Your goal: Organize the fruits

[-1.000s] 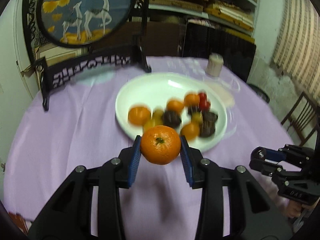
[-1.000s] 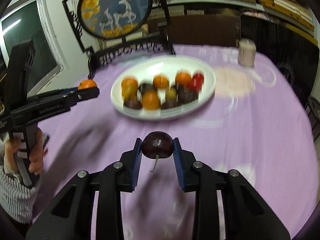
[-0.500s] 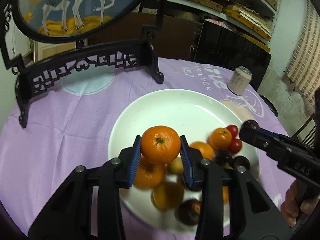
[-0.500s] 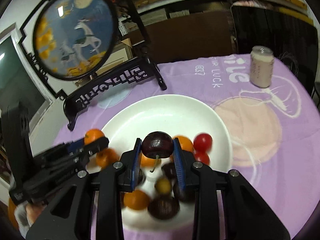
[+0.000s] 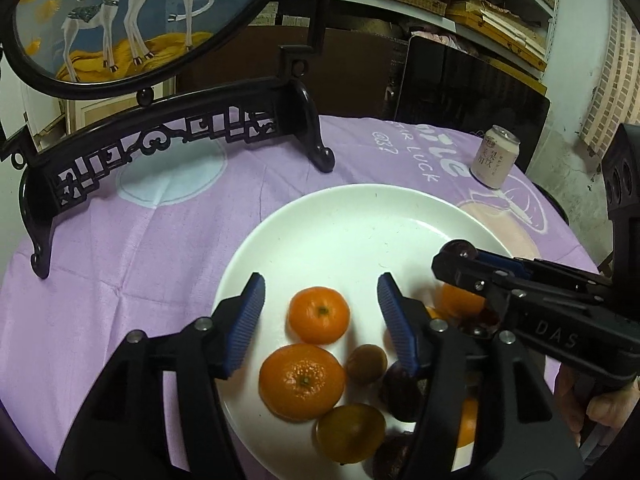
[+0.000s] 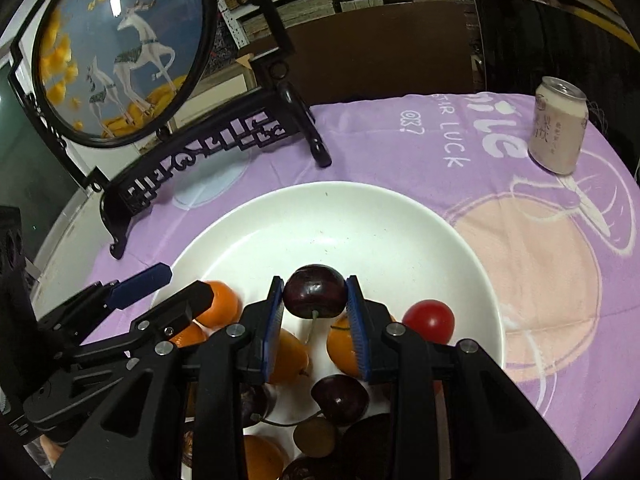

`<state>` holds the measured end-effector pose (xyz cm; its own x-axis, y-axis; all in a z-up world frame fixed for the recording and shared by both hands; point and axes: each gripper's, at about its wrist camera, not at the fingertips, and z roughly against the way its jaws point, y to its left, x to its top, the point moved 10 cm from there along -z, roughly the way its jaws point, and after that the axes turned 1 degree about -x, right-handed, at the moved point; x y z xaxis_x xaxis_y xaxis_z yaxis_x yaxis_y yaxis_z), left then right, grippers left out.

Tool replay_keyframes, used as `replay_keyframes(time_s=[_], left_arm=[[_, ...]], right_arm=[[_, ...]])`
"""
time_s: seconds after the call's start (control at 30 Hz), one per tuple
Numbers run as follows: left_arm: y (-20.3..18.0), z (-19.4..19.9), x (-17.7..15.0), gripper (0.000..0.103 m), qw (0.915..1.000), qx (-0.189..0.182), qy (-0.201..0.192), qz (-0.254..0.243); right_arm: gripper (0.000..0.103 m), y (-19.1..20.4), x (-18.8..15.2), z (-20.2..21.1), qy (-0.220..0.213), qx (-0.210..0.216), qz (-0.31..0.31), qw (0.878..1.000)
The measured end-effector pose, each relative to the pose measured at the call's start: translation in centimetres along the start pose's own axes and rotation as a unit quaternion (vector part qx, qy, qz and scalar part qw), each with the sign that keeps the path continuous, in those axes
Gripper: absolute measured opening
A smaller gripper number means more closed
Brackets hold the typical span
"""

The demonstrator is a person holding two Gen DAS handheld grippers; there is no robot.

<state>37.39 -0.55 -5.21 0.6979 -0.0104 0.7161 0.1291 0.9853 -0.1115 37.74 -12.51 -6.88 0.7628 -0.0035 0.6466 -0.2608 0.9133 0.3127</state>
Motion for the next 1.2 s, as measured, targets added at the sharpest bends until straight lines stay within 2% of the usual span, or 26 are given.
replay_keyframes(time_s=[0.2, 0.6, 0.73, 0.9, 1.0, 1.07, 1.1, 1.13, 1.2], left_arm=[[0.4, 0.4, 0.0, 0.066, 0.9999, 0.003, -0.006, 0.008], [0.7, 1.4, -0.3, 0.066, 0.9998, -0.001, -0.010, 0.015], [0.4, 3.2, -0.4, 0.066, 0.9996, -0.003, -0.022, 0.015], [-0.2, 6.1, -0.8, 0.070, 0.9988, -0.011, -0.037, 0.030], [-0.8, 7.9, -1.8, 0.070, 0.9986, -0.013, -0.039, 0.033], [-1.2, 9.5, -3.3, 0.071, 0.9990, -0.008, -0.042, 0.015], [-1.2, 10.3, -4.3, 0.077, 0.9988, 0.000, -0.048, 0.012], [-1.1, 10.9, -5.3, 0.080, 0.9988, 0.007, -0.047, 0.010], [-1.1, 12.1, -7.9, 0.080, 0.9993, 0.004, -0.037, 0.005]], right_arm=[[0.041, 0.0, 0.1, 0.3, -0.007, -0.006, 0.003, 1.000], [0.041, 0.0, 0.0, 2.1, -0.023, 0.007, -0.007, 1.000], [0.041, 0.7, -0.2, 3.7, -0.034, 0.011, -0.003, 0.999], [0.042, 0.9, -2.4, 6.8, -0.043, 0.008, -0.006, 0.999], [0.042, 0.9, -3.3, 8.3, -0.042, -0.007, -0.005, 0.999], [0.044, 0.8, -4.4, 9.8, -0.047, -0.010, -0.008, 0.999], [0.044, 0.8, -5.5, 10.6, -0.045, -0.011, -0.001, 0.999], [0.049, 0.8, -6.1, 11.1, -0.047, -0.012, 0.001, 0.999], [0.058, 0.2, -8.4, 12.5, -0.050, -0.032, 0.006, 0.998]])
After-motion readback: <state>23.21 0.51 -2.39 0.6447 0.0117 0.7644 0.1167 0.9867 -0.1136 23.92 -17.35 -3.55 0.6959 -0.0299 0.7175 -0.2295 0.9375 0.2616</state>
